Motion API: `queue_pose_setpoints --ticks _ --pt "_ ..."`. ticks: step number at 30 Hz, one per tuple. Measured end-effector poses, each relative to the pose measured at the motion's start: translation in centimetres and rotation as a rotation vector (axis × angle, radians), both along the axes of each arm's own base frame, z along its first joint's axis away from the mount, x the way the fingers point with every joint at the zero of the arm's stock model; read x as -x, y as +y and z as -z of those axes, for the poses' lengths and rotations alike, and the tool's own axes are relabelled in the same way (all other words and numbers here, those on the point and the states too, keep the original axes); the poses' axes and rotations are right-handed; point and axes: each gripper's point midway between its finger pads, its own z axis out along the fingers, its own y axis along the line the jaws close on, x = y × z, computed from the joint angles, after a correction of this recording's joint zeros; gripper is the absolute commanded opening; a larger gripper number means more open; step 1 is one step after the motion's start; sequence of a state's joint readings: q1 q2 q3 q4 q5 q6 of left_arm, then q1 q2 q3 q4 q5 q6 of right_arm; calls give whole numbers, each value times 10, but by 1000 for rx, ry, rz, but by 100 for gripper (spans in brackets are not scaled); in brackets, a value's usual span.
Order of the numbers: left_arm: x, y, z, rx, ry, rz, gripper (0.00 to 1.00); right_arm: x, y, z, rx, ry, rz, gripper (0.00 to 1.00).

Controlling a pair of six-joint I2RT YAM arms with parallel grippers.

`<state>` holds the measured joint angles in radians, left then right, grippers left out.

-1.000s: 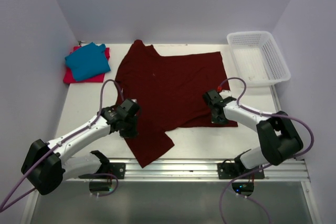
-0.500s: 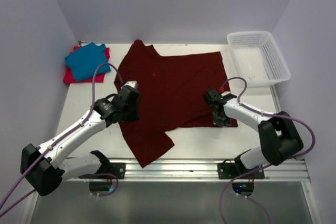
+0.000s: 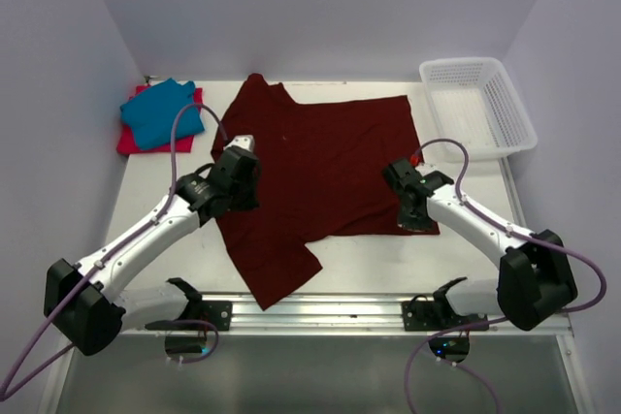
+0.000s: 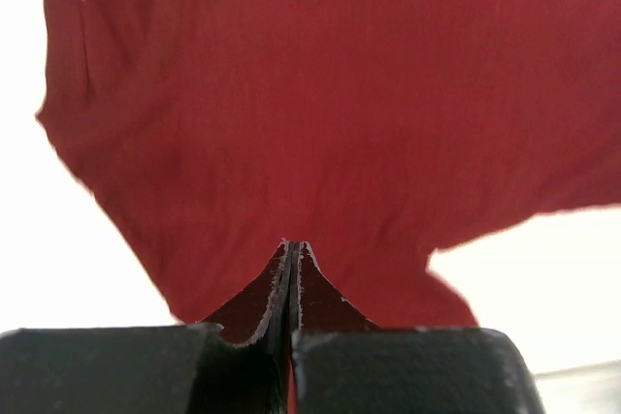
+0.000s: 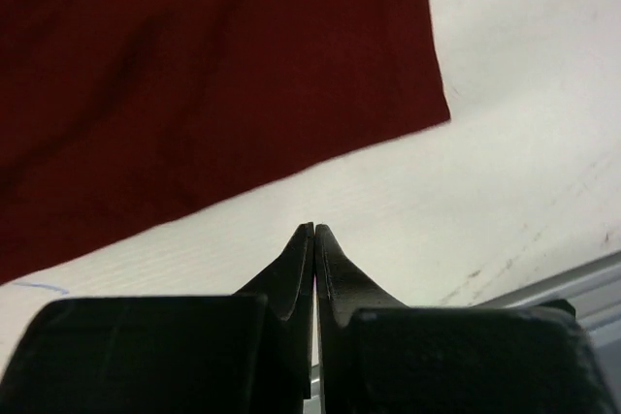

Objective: Fold and stack the t-shirts
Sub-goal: Flatten out the tshirt, then grap the side of the flattened tshirt furthest away from the robot with both arms

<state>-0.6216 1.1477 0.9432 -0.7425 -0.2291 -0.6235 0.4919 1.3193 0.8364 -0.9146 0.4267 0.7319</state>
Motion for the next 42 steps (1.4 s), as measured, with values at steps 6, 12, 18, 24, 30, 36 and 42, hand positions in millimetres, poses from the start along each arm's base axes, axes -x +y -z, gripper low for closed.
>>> queue_pose_setpoints --ticks 6,12,18,24,30,36,42 --pt "-76 0 2 13 -65 -62 0 -79 33 -58 -51 -220 -99 0" --pt "-160 -6 58 -51 -5 -54 0 -187 61 -75 -34 -329 -128 0" --pt "-171 10 104 -59 87 -64 0 -228 50 -1 -3 -184 -88 0" --pt "-178 33 113 -56 107 -120 0 -200 45 42 -7 -77 -101 0" --pt "-166 31 123 -41 130 -115 0 -193 49 42 -52 -126 -97 0" --pt "-140 31 126 30 96 -126 0 -165 43 45 -93 -146 -83 0" --pt "-117 29 127 88 70 -143 0 -146 40 46 -119 -153 -80 0"
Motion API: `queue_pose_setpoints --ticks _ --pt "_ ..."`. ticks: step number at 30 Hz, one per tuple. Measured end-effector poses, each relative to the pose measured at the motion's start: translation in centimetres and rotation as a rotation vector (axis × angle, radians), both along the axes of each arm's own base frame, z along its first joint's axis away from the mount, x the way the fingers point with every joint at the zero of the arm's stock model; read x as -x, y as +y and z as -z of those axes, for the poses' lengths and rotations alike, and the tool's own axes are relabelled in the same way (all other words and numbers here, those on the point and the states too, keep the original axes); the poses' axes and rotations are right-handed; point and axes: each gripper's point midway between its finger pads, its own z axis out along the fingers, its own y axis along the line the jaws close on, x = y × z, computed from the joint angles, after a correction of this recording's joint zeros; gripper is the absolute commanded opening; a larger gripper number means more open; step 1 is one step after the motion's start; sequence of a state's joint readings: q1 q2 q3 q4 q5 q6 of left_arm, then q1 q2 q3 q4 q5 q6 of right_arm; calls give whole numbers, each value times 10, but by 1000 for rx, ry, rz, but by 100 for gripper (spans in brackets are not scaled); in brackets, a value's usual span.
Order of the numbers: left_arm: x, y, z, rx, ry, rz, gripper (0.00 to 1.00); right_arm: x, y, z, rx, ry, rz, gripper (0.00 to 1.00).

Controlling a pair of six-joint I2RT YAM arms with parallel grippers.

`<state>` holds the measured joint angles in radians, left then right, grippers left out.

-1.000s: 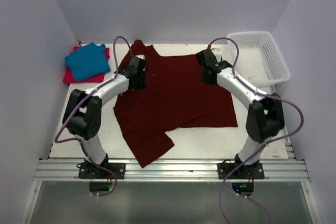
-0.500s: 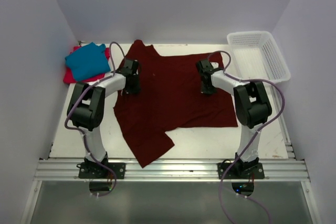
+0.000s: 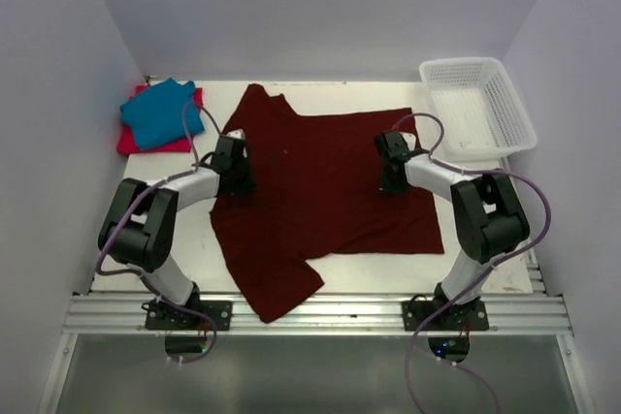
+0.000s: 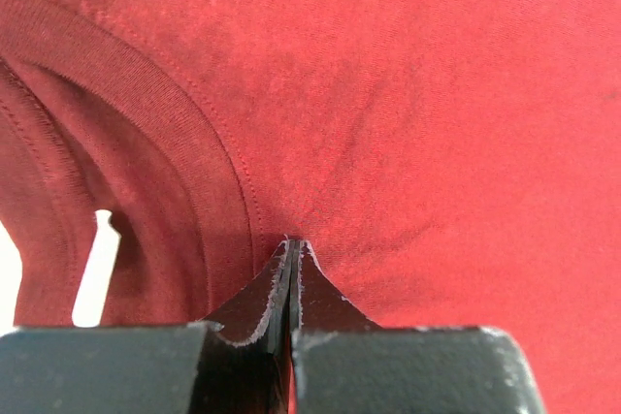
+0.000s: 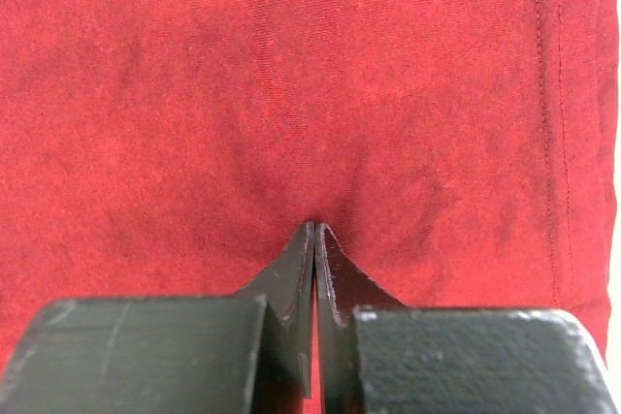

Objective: Fold and stack the t-shirts
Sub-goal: Grap the side of the flattened tshirt furthest away from the robot with both arms

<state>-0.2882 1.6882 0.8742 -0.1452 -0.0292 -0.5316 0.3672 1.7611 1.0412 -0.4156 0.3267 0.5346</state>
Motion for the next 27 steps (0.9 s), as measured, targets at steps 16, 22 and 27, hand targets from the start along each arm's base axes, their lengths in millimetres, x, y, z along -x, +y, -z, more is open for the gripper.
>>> queue_pose_setpoints --ticks 16,22,27 --pt "54 5 -18 -27 112 17 23 33 -8 -18 -6 41 -30 8" --pt "-58 -2 -117 -59 -148 -7 53 -36 9 -86 -5 -118 -47 52" --pt "-140 9 -151 -75 -260 -56 56 -89 23 -121 8 -207 -53 62"
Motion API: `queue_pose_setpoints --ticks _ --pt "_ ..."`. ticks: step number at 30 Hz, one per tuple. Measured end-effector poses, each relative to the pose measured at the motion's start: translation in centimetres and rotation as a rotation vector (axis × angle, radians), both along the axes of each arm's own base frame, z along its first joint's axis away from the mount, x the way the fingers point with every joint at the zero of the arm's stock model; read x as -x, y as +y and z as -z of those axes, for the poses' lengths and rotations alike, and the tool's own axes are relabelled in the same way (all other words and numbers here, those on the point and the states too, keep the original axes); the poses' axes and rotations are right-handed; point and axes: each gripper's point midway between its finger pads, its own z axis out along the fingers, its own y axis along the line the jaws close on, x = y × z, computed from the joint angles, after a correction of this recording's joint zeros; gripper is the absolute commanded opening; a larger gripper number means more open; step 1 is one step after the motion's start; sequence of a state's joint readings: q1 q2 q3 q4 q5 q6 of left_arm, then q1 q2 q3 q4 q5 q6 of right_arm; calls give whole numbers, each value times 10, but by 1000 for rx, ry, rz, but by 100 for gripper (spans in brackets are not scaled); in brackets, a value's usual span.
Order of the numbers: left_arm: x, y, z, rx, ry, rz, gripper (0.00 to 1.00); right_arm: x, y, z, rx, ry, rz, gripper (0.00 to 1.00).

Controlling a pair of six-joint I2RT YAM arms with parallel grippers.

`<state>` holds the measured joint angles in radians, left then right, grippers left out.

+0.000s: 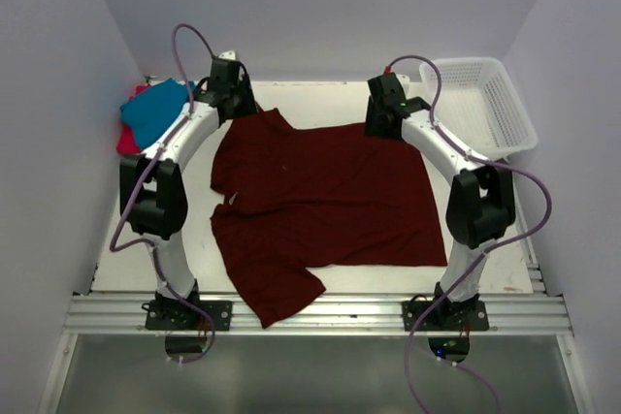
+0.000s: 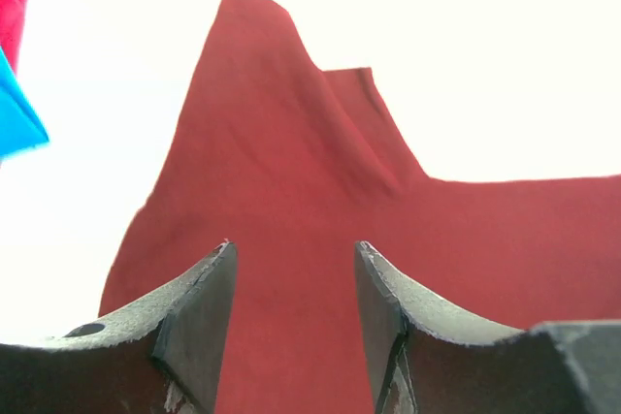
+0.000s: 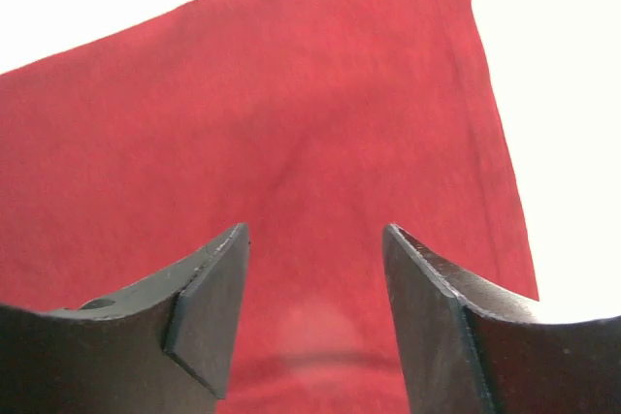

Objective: Fold and stack the t-shirts
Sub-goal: Grap the side of the flattened tshirt furthest away from the robot with both arms

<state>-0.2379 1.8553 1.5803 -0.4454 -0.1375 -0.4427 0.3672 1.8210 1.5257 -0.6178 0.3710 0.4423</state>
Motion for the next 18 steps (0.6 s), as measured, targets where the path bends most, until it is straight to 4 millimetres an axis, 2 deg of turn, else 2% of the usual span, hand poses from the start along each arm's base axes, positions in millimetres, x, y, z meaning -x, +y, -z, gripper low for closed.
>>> queue_pose_setpoints --ticks 2,5,9,13,14,18 --pt "-20 12 13 -11 18 -24 56 -15 4 -1 9 0 -3 62" --pt "-42 38 51 -26 87 -68 55 -24 7 7 17 20 -6 62" --pt "-63 69 102 -19 170 -100 52 -13 5 22 29 69 -14 61" --pt "-81 85 135 4 196 -106 51 13 -2 41 35 123 -26 60" --pt "-84 86 137 15 190 -101 50 22 -5 45 40 141 -27 60" --pt "-107 84 120 60 101 -69 52 43 -13 48 45 162 -31 60"
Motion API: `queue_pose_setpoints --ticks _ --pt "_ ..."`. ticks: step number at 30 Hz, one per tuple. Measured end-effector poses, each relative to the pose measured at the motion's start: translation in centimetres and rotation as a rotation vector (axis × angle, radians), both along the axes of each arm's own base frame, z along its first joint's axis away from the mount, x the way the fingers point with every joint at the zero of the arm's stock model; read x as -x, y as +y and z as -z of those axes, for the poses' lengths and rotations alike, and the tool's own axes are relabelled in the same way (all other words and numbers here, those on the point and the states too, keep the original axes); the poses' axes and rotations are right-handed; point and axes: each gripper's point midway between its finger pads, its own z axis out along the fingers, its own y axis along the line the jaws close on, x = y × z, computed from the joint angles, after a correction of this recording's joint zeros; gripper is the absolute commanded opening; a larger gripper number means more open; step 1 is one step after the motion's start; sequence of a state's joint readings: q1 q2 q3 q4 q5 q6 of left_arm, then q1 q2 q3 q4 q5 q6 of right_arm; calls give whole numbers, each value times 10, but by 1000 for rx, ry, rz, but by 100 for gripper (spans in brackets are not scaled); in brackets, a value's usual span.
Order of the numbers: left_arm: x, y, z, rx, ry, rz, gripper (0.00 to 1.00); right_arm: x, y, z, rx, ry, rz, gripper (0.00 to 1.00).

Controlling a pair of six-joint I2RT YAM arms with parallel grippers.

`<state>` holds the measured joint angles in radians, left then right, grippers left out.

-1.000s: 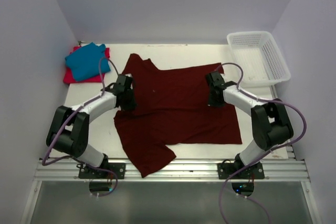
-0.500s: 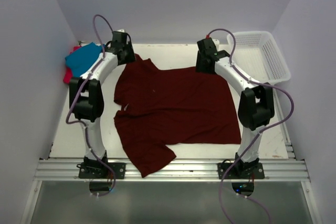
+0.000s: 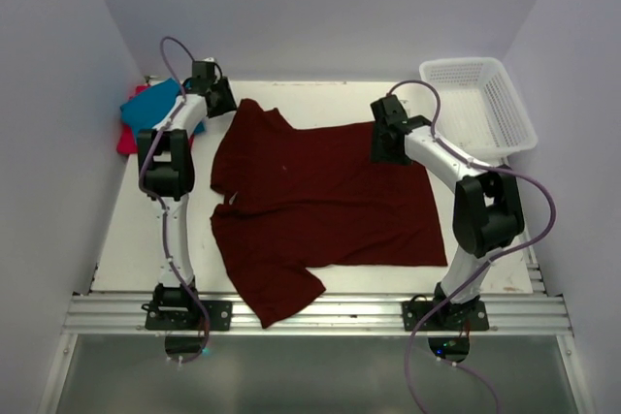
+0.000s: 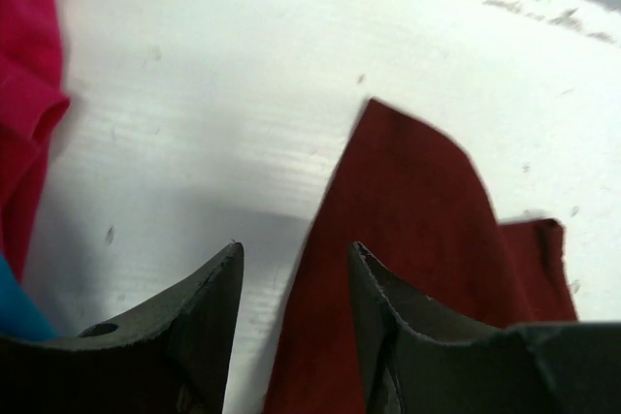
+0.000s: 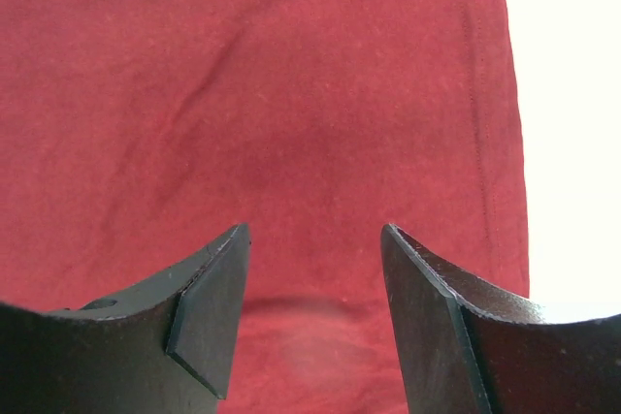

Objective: Fold and stack the t-shirts
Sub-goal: Grap the side of the flattened tshirt furthest away from the robot with both arms

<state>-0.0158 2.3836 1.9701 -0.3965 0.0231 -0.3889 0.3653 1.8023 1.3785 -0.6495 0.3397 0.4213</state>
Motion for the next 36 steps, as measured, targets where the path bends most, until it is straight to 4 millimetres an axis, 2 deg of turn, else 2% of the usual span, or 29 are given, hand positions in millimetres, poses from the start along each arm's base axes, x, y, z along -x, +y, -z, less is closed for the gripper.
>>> queue_pose_setpoints --ticks 3,8,11,16,17,18,20,21,28,29,30,32,33,35,36 --pt "-14 -7 -4 37 -53 31 54 1 0 -7 -9 -21 -2 60" --pt "-32 -27 9 128 -84 101 56 1 0 -13 -15 -40 -4 60" --pt "-42 -37 8 180 -115 131 58 2 0 -12 -15 -39 -4 60" --pt "-54 -41 6 283 -159 142 57 7 -2 -12 -14 -36 -4 60" --pt "-56 -39 6 300 -165 136 54 9 -3 -12 -14 -35 -4 60" --pt "-58 -37 6 315 -171 131 43 11 -4 -12 -13 -35 -4 60" --pt "-60 -32 9 339 -170 109 18 12 -4 -13 -13 -35 -4 60" --pt "-60 -31 12 352 -164 98 0 12 -5 -13 -13 -36 -3 59" --pt "-63 -30 18 404 -169 91 0 13 -7 -13 -3 -36 3 56" --pt "-63 -31 18 411 -170 91 3 13 -7 -13 -3 -36 3 56" --pt "-63 -31 18 414 -170 94 13 13 -7 -13 -3 -36 3 56" --pt "-63 -33 17 425 -176 101 27 13 -7 -13 -3 -36 4 56" --pt "-64 -35 16 435 -178 103 41 13 -7 -13 -4 -36 4 56" --pt "-64 -39 12 456 -188 117 55 12 -7 -13 -4 -37 5 56" --pt "-66 -40 8 457 -201 125 57 12 -7 -13 -4 -37 5 56"
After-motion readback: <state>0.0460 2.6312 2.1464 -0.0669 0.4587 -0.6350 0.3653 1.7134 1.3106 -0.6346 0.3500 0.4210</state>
